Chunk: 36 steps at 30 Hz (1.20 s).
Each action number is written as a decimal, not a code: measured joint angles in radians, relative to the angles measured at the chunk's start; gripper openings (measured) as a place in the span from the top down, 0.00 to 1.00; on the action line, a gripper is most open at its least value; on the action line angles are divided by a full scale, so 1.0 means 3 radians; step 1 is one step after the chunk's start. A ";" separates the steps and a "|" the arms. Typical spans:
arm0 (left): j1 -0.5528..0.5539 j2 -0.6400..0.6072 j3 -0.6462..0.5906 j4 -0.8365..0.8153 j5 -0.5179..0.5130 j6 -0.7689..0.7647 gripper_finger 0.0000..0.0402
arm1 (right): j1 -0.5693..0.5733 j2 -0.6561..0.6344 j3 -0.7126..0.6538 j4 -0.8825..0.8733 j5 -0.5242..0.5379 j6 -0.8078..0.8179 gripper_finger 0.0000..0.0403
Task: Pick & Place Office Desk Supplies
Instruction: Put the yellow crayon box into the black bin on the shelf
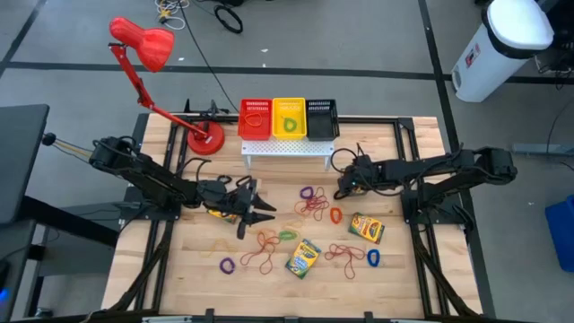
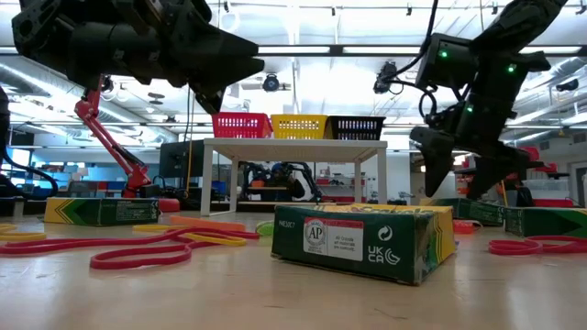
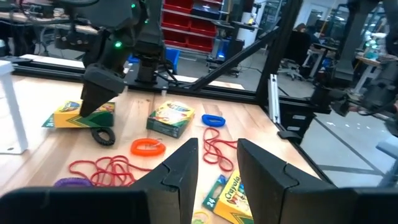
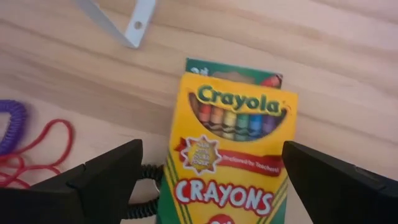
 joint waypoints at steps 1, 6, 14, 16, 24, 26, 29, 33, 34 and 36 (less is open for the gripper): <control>0.0000 0.0000 0.0000 -0.0006 -0.0043 0.0001 0.70 | 0.0001 0.0000 0.0024 -0.0019 0.0001 -0.0044 0.01; 0.0000 0.0000 0.0000 -0.0071 -0.0175 -0.0023 0.70 | 0.0001 -0.0015 0.0171 -0.0364 -0.0046 -0.0108 0.01; 0.0000 0.0000 0.0000 -0.0092 -0.0177 -0.0023 0.70 | -0.0077 -0.0025 0.0075 -0.0236 -0.0143 -0.0177 0.01; 0.0000 0.0000 0.0000 -0.0091 -0.0174 -0.0024 0.70 | -0.0144 -0.0025 0.0065 -0.0222 -0.0111 -0.0230 0.01; 0.0000 0.0000 0.0000 -0.0122 -0.0170 -0.0058 0.70 | -0.0402 -0.0025 0.0020 -0.0209 -0.0323 -0.0463 0.01; 0.0000 0.0000 0.0000 -0.0123 -0.0170 -0.0060 0.70 | -0.0488 -0.0025 -0.0023 -0.0102 -0.0476 -0.0584 0.01; 0.0000 0.0000 0.0000 -0.0128 -0.0171 -0.0068 0.70 | -0.0601 -0.0025 -0.0094 0.0059 -0.0685 -0.0736 0.01; 0.0000 0.0000 0.0000 -0.0134 -0.0171 -0.0068 0.70 | -0.0631 -0.0025 -0.0115 0.0330 -0.0902 -0.0874 0.01; 0.0000 0.0000 0.0000 -0.0134 -0.0171 -0.0068 0.70 | -0.0629 -0.0025 -0.0115 0.0419 -0.0972 -0.0903 0.01; 0.0000 0.0000 0.0000 -0.0135 -0.0172 -0.0068 0.70 | -0.0629 -0.0025 -0.0115 0.0615 -0.1125 -0.0973 0.01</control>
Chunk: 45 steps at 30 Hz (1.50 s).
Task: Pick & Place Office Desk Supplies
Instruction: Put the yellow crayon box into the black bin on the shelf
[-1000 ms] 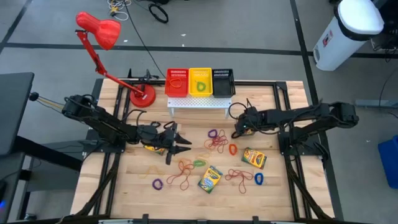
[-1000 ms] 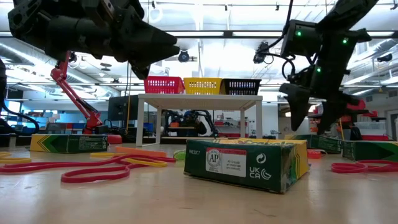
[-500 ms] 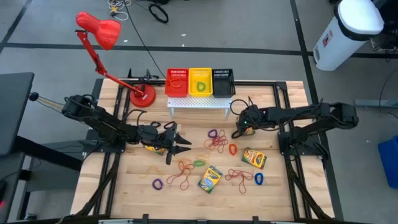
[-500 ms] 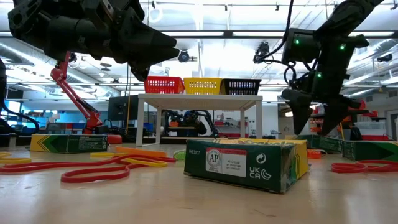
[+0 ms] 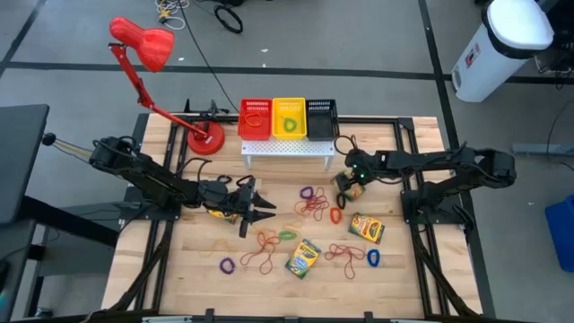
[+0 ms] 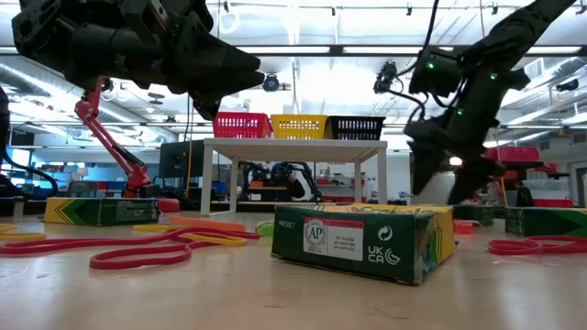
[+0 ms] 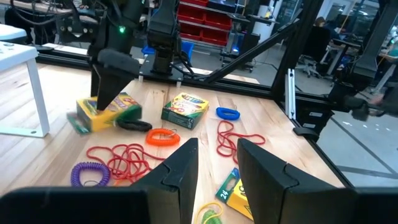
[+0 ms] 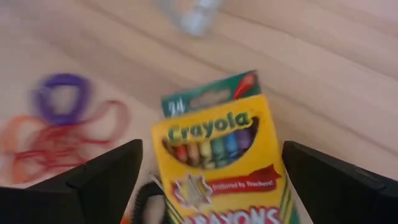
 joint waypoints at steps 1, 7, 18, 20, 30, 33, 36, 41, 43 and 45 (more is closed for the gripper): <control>0.0000 0.0000 0.0000 0.0001 -0.0009 0.0000 0.70 | 0.0000 0.0000 0.0000 0.0099 -0.0073 -0.0045 0.01; 0.0008 0.0032 0.0000 -0.0010 -0.0229 -0.0005 0.70 | 0.0000 0.0000 0.0024 0.0299 -0.0349 -0.0407 0.02; 0.0121 0.0304 0.0127 0.0003 -0.0352 -0.0045 0.70 | 0.0478 -0.0204 0.0120 -0.0387 0.0073 -0.0764 0.33; 0.0188 0.0354 0.0188 0.0004 -0.0351 -0.0017 0.70 | 0.0632 -0.0313 0.0141 -0.0617 0.0332 -0.0668 0.44; 0.0525 0.0640 0.0434 -0.0012 0.0040 -0.0080 0.70 | 0.0982 -0.0647 -0.0236 -0.0654 0.0779 -0.0180 0.97; 0.0534 0.0718 0.0502 -0.0005 0.0109 -0.0090 0.70 | 0.0982 -0.0642 -0.0302 -0.0488 0.0783 -0.0173 0.95; 0.0525 0.0784 0.0554 0.0003 0.0154 -0.0089 0.70 | 0.0982 -0.0621 -0.0323 -0.0322 0.0786 -0.0224 0.89; 0.0526 0.0784 0.0549 -0.0055 0.0135 -0.0121 0.70 | 0.0985 -0.0620 -0.0267 -0.0389 0.0536 -0.0209 0.88; 0.0526 0.0784 0.0546 -0.0062 0.0136 -0.0131 0.70 | 0.1039 -0.0675 -0.0271 -0.0543 0.0605 -0.0063 0.93; 0.0530 0.0783 0.0548 -0.0112 0.0139 -0.0176 0.70 | 0.1101 -0.0711 -0.0295 -0.0608 0.0794 0.0069 0.98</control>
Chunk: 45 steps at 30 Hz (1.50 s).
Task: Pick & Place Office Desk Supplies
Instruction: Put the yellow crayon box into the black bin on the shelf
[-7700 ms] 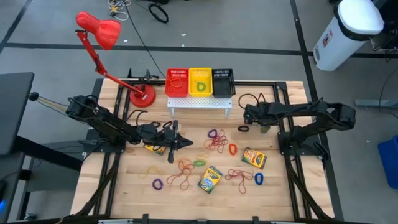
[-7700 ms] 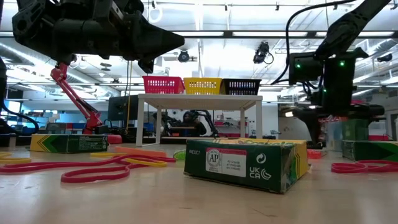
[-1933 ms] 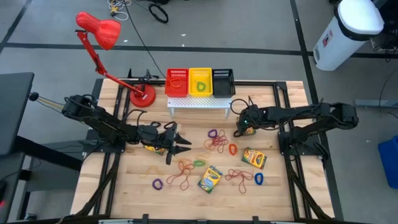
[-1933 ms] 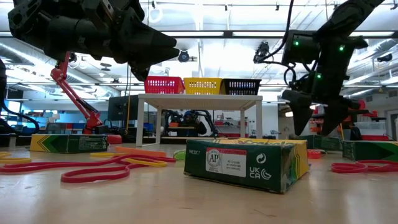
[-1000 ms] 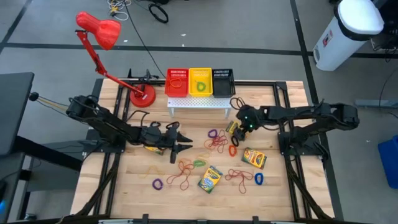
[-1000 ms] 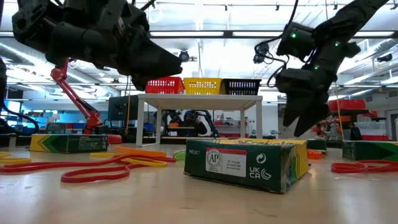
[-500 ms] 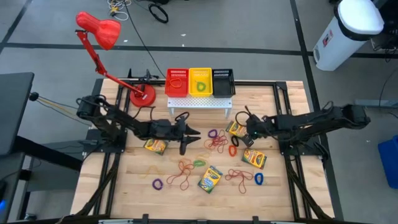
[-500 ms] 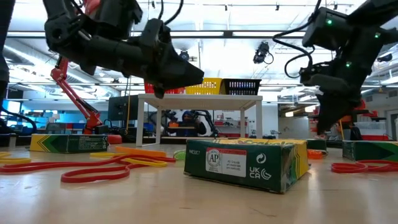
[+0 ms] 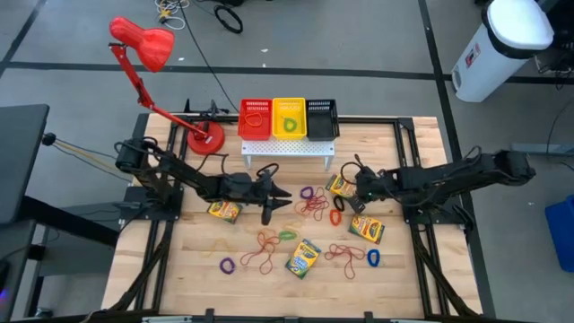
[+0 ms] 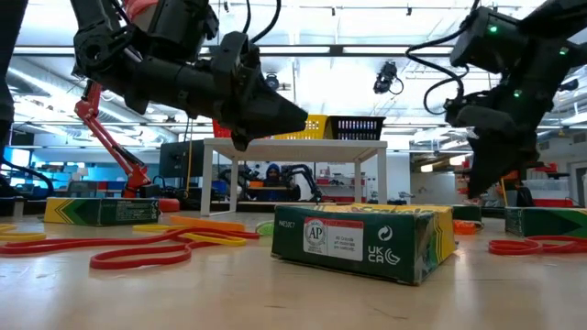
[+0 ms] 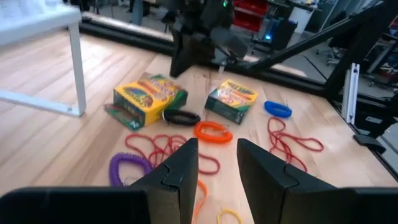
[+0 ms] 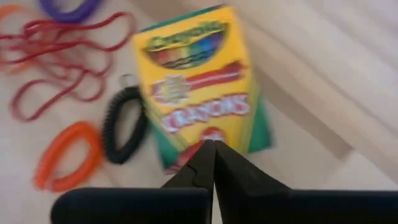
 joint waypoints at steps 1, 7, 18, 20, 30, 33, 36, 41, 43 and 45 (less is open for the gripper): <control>0.0002 0.0000 -0.0001 -0.0041 -0.0014 -0.0022 0.70 | 0.0026 -0.0032 -0.0017 -0.0066 0.0094 0.0080 0.98; 0.0058 0.0009 -0.0001 -0.0120 -0.0119 -0.0076 0.70 | 0.0010 -0.0089 -0.0036 -0.0111 0.0375 0.0339 0.96; 0.0064 0.0013 -0.0001 -0.0123 -0.0081 -0.0075 0.70 | -0.0795 -0.0067 -0.0036 0.0353 -0.0362 -0.0758 0.76; 0.0065 0.0013 -0.0001 -0.0119 -0.0048 -0.0075 0.70 | -0.0974 -0.0042 -0.0035 0.0541 -0.0656 -0.1034 0.69; 0.0061 0.0013 -0.0001 -0.0113 0.0015 -0.0085 0.70 | -0.1494 0.0492 -0.0035 0.0802 -0.1148 -0.1593 0.61; 0.0061 0.0013 -0.0001 -0.0113 0.0015 -0.0085 0.70 | -0.1505 0.0593 -0.0035 0.0951 -0.1365 -0.1636 0.62; 0.0061 0.0013 -0.0001 -0.0113 0.0015 -0.0085 0.70 | -0.1501 0.0626 -0.0034 0.1004 -0.1410 -0.1642 0.66; 0.0061 0.0013 -0.0001 -0.0113 0.0015 -0.0085 0.70 | -0.1501 0.0631 -0.0034 0.1079 -0.1595 -0.1643 0.83; 0.0061 0.0013 -0.0001 -0.0112 0.0015 -0.0085 0.70 | -0.1496 0.0632 -0.0034 0.1101 -0.1670 -0.1644 0.91; 0.0061 0.0013 -0.0001 -0.0112 0.0015 -0.0085 0.70 | -0.1496 0.0632 -0.0035 0.1106 -0.1680 -0.1649 0.97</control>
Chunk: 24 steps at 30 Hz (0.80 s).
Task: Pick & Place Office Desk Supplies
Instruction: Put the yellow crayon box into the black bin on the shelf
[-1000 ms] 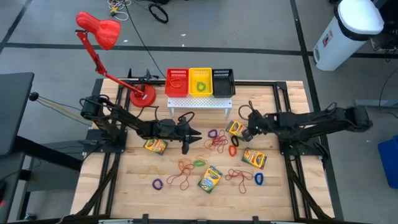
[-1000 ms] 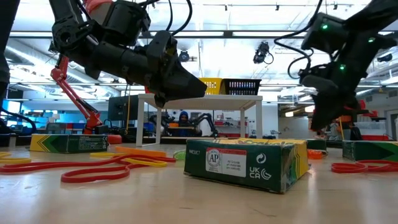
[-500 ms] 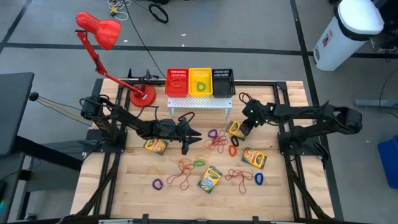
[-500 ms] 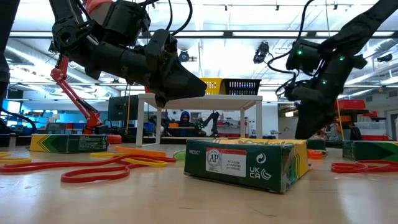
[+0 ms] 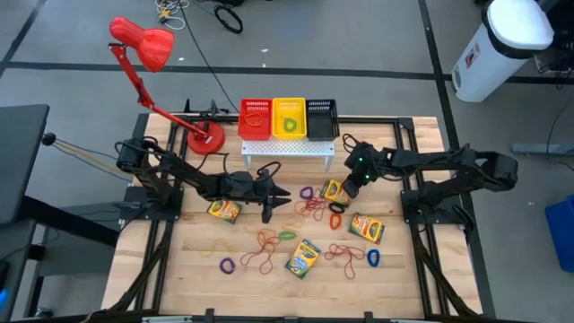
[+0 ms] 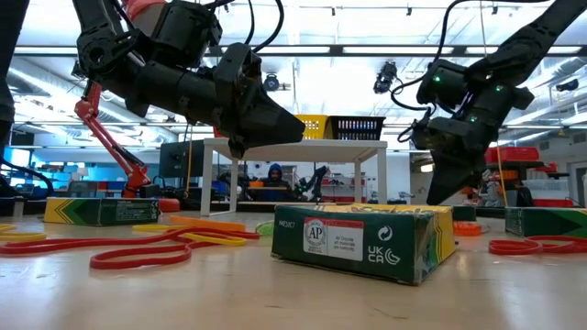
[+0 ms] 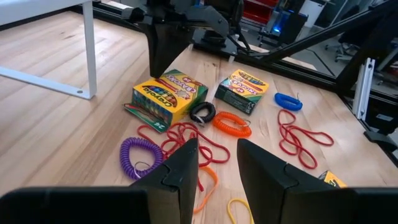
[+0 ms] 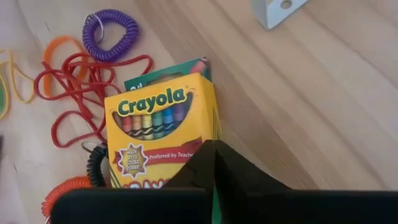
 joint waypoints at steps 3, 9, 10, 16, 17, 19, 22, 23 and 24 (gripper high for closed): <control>0.0000 0.0000 0.0000 0.0000 0.0000 0.0000 0.70 | 0.0000 -0.0007 0.0000 -0.0001 -0.0014 -0.0005 0.97; -0.0001 0.0000 0.0000 0.0000 0.0000 -0.0019 0.70 | 0.0003 -0.0151 0.0032 -0.0046 -0.0015 0.0029 0.99; -0.0001 0.0000 0.0000 0.0000 0.0000 -0.0019 0.70 | 0.0003 -0.0174 0.0052 -0.0043 -0.0023 0.0035 0.98; -0.0001 0.0000 0.0000 -0.0001 0.0000 -0.0017 0.70 | 0.0003 -0.0147 0.0100 -0.0014 -0.0093 0.0083 0.74; -0.0001 0.0000 0.0000 0.0000 0.0000 -0.0016 0.70 | 0.0003 -0.0123 0.0099 -0.0037 -0.0083 0.0083 0.70; -0.0001 0.0000 0.0000 0.0000 -0.0001 -0.0015 0.70 | 0.0003 -0.0047 0.0099 0.0003 -0.0107 0.0067 0.64; -0.0001 0.0000 0.0000 0.0000 -0.0001 -0.0014 0.70 | 0.0003 0.0093 0.0099 0.0027 -0.0194 0.0032 0.60; -0.0001 0.0000 0.0000 -0.0001 0.0000 -0.0014 0.70 | 0.0003 0.0140 0.0099 0.0041 -0.0197 0.0032 0.60; -0.0001 0.0000 0.0000 -0.0001 0.0000 -0.0014 0.70 | 0.0003 0.0185 0.0099 0.0074 -0.0197 0.0032 0.60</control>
